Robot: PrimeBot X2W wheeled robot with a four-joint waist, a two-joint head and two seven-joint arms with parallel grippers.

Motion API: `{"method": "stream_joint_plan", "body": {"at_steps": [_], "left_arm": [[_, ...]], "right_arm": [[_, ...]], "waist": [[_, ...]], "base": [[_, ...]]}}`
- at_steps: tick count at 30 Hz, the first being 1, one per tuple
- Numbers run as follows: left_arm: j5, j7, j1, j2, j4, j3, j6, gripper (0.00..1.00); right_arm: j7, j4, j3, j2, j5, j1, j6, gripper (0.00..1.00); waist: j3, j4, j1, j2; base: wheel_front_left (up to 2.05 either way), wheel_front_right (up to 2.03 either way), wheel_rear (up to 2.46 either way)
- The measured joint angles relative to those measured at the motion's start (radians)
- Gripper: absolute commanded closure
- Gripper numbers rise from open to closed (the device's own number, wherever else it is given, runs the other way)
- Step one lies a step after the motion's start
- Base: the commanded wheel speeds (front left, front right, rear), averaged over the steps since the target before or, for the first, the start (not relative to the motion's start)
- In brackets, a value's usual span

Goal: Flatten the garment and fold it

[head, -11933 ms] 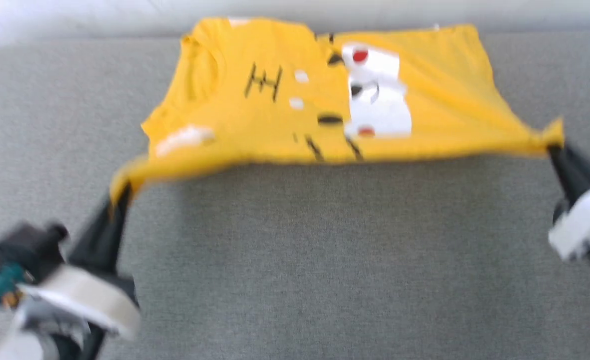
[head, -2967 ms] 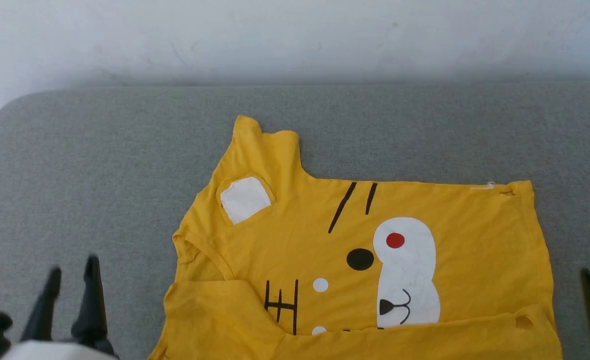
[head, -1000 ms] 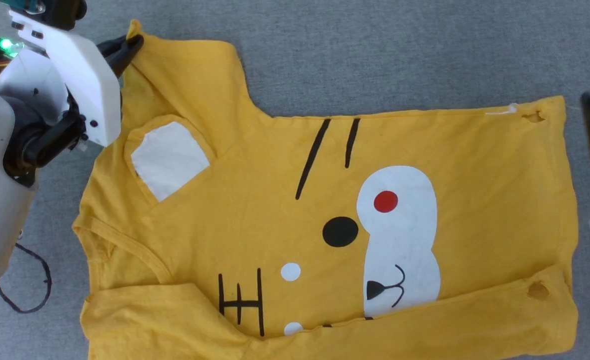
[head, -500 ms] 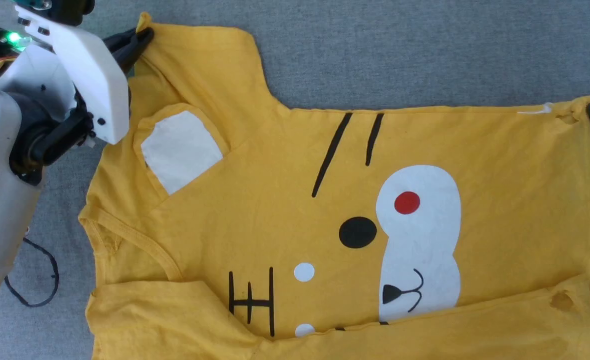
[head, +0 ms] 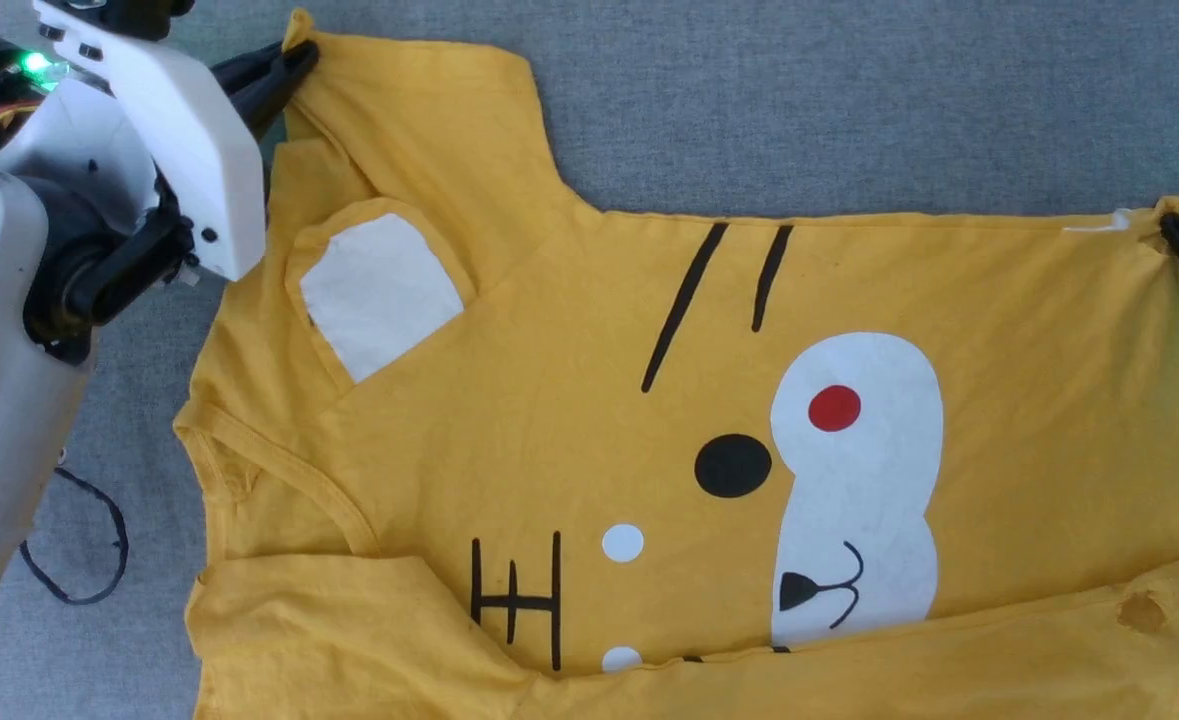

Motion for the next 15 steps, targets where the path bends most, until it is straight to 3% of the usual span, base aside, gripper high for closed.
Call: {"method": "stream_joint_plan", "body": {"at_steps": [15], "left_arm": [[-0.007, -0.270, 0.142, 0.020, -0.043, 0.099, 0.034, 1.00]], "right_arm": [[-0.124, -0.016, -0.070, -0.006, -0.019, 0.067, 0.000, 1.00]], "waist": [[-0.153, 0.006, 0.0000, 0.0000]], "base": [[0.00, 0.00, 0.00]]}}
